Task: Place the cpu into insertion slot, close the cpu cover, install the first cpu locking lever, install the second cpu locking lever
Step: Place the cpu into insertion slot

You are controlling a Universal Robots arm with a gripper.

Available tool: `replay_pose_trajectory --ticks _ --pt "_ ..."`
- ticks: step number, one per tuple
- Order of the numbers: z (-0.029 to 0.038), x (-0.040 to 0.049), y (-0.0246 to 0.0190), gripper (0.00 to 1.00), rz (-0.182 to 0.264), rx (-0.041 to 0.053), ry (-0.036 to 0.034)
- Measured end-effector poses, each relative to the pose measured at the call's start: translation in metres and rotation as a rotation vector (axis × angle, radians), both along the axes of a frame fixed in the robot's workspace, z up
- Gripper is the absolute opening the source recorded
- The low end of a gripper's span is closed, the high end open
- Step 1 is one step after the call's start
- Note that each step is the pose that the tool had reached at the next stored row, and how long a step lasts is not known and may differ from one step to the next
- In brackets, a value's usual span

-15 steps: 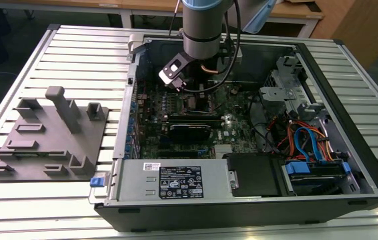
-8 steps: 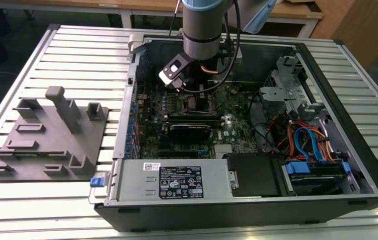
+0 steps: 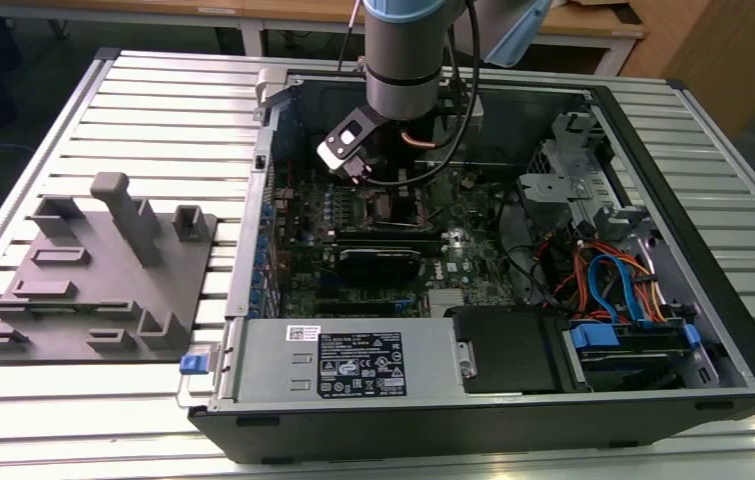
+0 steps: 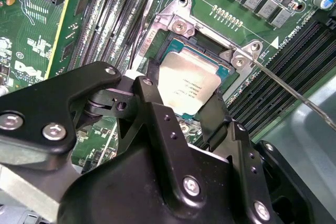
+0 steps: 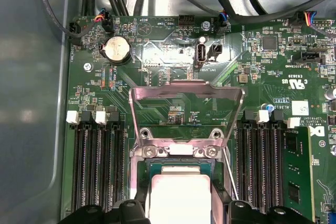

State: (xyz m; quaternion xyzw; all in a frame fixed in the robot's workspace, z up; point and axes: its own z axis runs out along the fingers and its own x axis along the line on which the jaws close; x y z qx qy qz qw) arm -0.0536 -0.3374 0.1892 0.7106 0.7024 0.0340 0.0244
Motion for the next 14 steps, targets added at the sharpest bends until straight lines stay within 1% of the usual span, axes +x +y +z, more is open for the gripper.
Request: replay_pose_trajectory --ticks 5,7,8,10,14 --pt "-0.0001 0.0000 0.0000 0.54 0.000 0.0001 0.0000" --pt "-0.0007 0.0002 0.0003 0.55 0.000 0.0019 -0.0010" --pt "-0.0006 0.0001 0.0003 0.60 0.000 0.0015 -0.0009" --pt "-0.0001 0.0000 0.0000 0.60 0.000 0.0001 0.0000" --pt "-0.0002 0.0000 0.0000 0.60 0.000 0.0001 0.0000"
